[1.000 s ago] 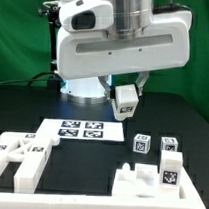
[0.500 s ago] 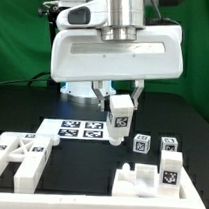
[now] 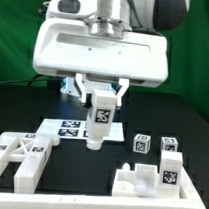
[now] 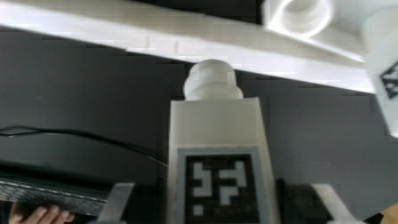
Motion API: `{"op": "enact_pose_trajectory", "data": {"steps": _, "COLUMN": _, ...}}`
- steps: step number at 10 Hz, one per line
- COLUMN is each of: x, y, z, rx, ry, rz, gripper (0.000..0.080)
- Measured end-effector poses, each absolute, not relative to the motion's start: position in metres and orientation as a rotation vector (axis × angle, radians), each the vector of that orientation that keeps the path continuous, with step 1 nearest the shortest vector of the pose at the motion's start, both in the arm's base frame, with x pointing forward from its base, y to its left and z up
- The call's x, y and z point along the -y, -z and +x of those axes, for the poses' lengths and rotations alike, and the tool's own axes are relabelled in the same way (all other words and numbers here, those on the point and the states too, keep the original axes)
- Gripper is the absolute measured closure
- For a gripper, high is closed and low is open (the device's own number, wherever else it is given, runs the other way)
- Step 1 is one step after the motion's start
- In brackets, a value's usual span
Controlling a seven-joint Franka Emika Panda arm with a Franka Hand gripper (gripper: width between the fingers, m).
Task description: Assemble chair
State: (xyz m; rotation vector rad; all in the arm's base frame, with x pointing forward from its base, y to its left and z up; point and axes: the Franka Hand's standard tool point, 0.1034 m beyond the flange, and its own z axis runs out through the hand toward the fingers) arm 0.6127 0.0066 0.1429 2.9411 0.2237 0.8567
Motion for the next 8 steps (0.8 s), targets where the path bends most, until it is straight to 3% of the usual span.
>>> {"op": "enact_pose_trajectory", "data": {"steps": 4, "x": -0.046, "y": -0.129, "z": 0.617, "rx": -0.204, "ry": -0.829, "rz": 3.019, "gripper": 0.0514}}
{"op": "enact_pose_trajectory", "data": {"steps": 8, "x": -0.045, "y": -0.123, "z": 0.618, "rx": -0.194, "ry": -0.843, "rz": 3.008, "gripper": 0.0514}}
